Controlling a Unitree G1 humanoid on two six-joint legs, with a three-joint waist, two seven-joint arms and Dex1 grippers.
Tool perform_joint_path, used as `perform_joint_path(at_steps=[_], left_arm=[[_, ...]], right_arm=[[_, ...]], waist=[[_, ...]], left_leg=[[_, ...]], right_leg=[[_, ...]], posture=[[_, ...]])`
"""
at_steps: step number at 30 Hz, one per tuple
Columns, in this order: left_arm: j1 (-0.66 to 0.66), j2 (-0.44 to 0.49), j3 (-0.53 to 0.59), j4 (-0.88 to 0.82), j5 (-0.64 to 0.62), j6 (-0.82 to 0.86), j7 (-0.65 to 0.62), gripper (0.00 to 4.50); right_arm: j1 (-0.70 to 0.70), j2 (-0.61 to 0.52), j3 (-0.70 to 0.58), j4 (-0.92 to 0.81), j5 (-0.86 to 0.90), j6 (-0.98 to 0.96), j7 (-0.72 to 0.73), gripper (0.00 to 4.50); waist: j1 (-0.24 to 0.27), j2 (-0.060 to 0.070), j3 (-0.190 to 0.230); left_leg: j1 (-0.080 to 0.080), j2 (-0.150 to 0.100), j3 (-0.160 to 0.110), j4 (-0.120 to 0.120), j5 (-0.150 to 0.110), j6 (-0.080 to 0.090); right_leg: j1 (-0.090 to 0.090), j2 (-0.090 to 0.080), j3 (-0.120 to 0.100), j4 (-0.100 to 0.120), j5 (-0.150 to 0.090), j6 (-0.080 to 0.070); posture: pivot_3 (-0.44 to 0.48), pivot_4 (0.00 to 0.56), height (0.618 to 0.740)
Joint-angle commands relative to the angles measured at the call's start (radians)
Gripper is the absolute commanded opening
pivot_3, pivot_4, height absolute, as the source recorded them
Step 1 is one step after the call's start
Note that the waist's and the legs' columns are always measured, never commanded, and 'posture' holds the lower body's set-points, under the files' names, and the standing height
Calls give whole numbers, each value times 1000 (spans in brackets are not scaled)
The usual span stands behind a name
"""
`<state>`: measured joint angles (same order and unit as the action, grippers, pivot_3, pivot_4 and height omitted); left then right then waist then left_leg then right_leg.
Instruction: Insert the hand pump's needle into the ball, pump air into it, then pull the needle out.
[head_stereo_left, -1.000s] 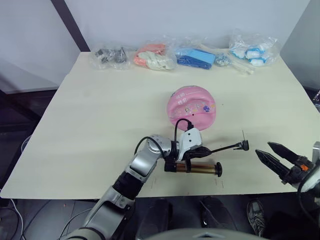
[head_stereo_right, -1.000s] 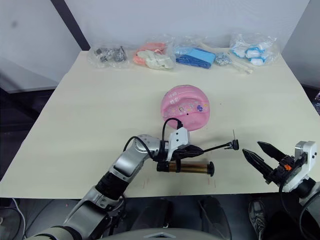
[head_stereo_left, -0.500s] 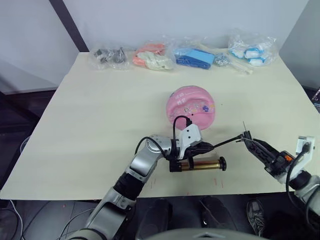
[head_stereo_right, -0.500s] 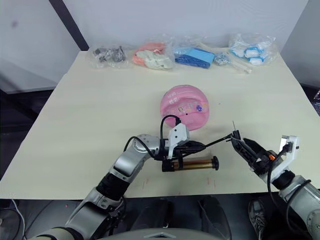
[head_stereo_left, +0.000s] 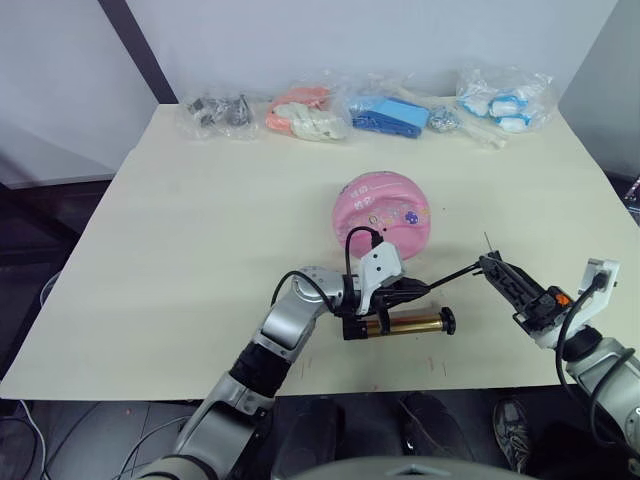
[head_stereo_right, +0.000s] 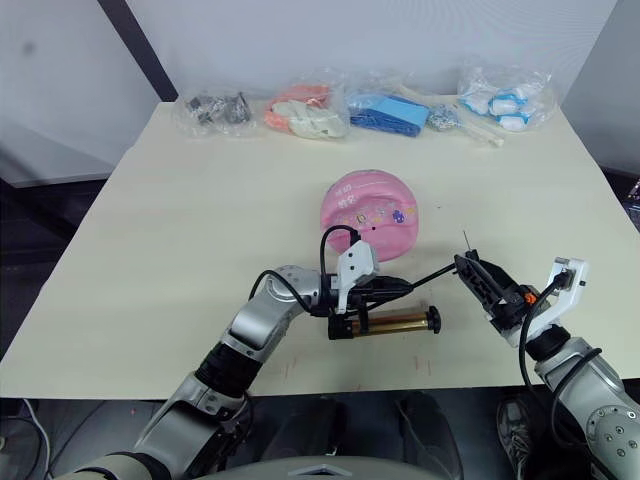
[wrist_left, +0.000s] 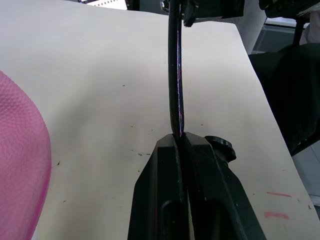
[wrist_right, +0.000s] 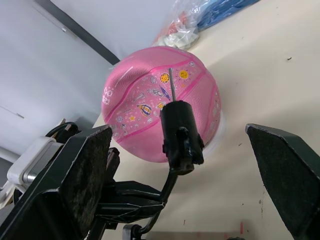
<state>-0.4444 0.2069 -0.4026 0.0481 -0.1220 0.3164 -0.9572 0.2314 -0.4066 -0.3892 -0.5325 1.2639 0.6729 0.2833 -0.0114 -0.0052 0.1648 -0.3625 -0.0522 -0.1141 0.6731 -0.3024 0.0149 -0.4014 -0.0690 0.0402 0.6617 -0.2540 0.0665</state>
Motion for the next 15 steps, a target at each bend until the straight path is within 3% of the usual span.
perform_joint_path(at_steps=[1,13,15], left_arm=[[-12,-12,6,-23,-25,-17,-5,16],[-7,-16,7,-24,-39,-7,-7,16],[-6,-14,4,-24,-40,-9,-7,0]], right_arm=[[2,-4,-6,-37,9,-20,6,4500],[-12,-2,-1,-30,-3,-28,-4,4500],[-14,-2,0,-32,-12,-32,-6,3945]], waist=[[0,0,0],[0,0,0],[0,0,0]], left_leg=[[0,0,0,0,0,0],[0,0,0,0,0,0],[0,0,0,0,0,0]], right_leg=[[0,0,0,0,0,0],[0,0,0,0,0,0],[0,0,0,0,0,0]], posture=[[0,150,740],[0,150,740],[0,150,740]])
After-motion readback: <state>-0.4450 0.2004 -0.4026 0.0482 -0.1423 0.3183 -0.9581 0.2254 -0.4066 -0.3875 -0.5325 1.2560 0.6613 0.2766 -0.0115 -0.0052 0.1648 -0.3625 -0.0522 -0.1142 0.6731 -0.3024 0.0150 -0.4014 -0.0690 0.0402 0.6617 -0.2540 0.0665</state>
